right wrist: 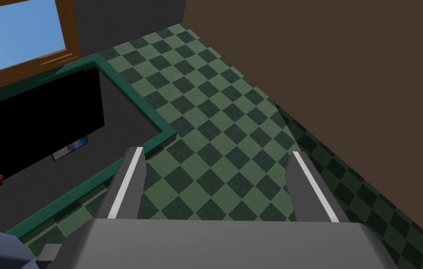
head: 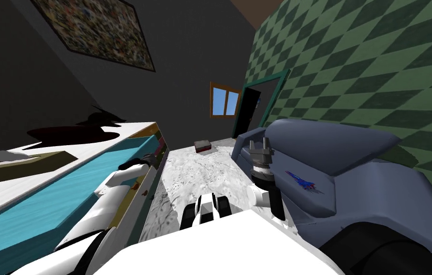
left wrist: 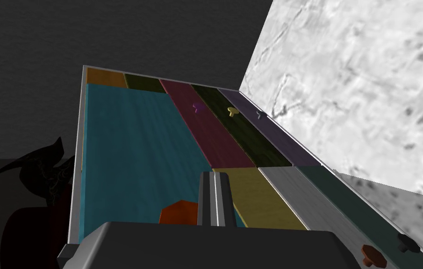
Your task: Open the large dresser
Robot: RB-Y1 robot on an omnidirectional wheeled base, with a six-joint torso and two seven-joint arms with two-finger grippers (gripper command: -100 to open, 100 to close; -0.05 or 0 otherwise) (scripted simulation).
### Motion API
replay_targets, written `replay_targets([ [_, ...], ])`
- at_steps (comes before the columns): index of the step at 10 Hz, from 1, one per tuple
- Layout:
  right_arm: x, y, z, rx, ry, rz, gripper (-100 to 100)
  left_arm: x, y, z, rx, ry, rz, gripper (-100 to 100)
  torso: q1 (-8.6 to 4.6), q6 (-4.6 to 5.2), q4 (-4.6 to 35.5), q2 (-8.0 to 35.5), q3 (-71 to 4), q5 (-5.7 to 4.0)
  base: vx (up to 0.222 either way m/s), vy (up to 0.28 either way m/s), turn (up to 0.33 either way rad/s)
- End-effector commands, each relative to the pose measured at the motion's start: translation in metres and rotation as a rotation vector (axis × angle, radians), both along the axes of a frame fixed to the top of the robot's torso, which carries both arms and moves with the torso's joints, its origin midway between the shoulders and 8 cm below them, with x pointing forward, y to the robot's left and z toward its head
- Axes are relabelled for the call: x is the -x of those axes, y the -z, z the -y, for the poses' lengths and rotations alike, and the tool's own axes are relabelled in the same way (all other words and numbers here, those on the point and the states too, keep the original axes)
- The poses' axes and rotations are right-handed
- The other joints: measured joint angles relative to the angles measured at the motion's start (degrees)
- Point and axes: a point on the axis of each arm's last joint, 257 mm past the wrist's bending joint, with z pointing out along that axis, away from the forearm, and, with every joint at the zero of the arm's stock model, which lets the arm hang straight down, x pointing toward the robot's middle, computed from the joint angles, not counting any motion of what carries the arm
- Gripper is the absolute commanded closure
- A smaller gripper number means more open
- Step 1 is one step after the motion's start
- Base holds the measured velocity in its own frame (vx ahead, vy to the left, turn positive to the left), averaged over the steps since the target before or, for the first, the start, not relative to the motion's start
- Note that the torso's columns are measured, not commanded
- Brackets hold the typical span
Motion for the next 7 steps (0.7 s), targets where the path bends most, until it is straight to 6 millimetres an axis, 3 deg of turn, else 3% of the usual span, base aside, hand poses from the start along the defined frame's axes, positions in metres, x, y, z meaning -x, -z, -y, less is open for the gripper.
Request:
replay_targets([
  [1,0.000,0.000,0.000,0.000,0.000,0.000,0,0.008,-0.004,-0.045,0.003,-0.073,0.013,100,-0.04,0.10,-0.02,-0.03,-0.03,0.01,-0.068,-0.079,-0.280],
  [2,0.000,0.000,0.000,0.000,0.000,0.000,0,0.012,0.005,-0.048,0.010,-0.081,-0.005,100,-0.10,0.08,0.00,0.04,0.01,-0.02,-0.060,-0.073,-0.093],
  [3,0.000,0.000,0.000,0.000,0.000,0.000,0,0.010,0.002,-0.044,0.008,-0.071,0.001,100,-0.07,0.02,0.01,0.06,0.03,-0.01,-0.025,-0.033,0.001],
  [4,0.000,0.000,0.000,0.000,0.000,0.000,0,0.010,-0.001,-0.046,0.007,-0.073,0.007,-100,0.04,0.05,0.00,-0.02,-0.02,0.01,-0.014,0.088,0.014],
  [7,0.000,0.000,0.000,0.001,0.000,0.000,0,0.010,-0.006,-0.049,0.007,-0.074,0.014,-100,0.11,0.06,0.01,0.05,0.02,0.06,-0.025,0.163,0.010],
])
